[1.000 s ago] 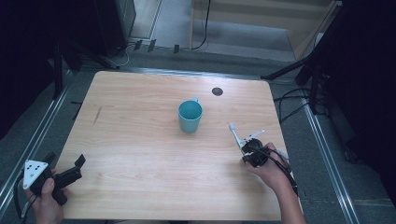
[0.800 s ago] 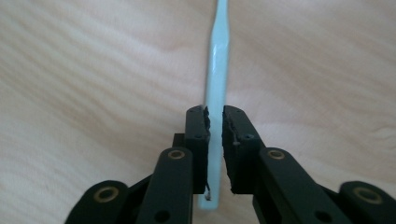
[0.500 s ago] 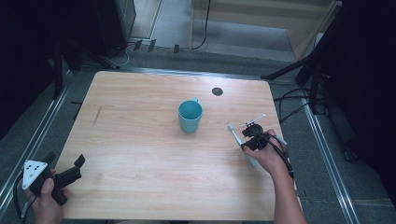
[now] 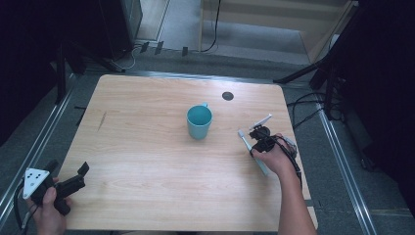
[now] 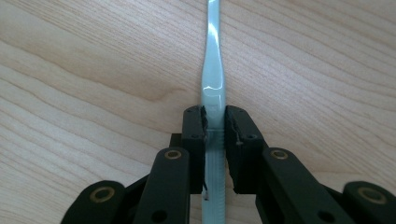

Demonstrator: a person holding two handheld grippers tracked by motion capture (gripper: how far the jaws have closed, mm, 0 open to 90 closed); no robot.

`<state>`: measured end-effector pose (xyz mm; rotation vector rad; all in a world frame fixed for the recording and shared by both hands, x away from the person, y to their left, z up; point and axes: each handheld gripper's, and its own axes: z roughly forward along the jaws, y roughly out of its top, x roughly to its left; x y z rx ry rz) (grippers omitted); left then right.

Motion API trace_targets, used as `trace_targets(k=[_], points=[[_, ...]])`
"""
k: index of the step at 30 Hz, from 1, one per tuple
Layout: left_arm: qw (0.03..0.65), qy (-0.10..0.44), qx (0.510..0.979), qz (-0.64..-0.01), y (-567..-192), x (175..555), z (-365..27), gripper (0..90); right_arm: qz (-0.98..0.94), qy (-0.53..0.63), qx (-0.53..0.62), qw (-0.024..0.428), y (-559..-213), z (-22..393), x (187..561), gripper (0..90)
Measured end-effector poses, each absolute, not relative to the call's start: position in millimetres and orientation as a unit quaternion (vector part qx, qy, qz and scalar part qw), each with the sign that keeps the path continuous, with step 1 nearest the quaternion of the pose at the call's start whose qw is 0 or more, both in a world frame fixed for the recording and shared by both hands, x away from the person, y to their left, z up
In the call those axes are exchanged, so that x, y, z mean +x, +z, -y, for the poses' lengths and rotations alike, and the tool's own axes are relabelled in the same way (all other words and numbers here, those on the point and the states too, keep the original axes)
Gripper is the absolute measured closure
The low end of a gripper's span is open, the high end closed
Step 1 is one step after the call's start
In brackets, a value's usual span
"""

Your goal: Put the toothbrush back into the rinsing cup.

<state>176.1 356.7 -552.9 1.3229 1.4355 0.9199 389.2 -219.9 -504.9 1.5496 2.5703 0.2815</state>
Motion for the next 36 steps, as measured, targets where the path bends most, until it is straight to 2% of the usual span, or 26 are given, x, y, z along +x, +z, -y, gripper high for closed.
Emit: trace_targets(k=[8, 18, 36], points=[[0.472, 0.377, 0.541, -0.586, -553, 176, -357, 0.0, -0.843, 0.090, 0.524, 0.081, -505, 217, 386, 79.2], [0.471, 0.377, 0.541, -0.586, -553, 176, -356, 0.0, -0.809, 0.204, 0.544, 0.093, -485, 217, 385, 79.2], [0.471, 0.379, 0.540, -0.586, -553, 176, -356, 0.0, -0.734, 0.383, 0.528, 0.189, -448, 185, 379, 79.2]])
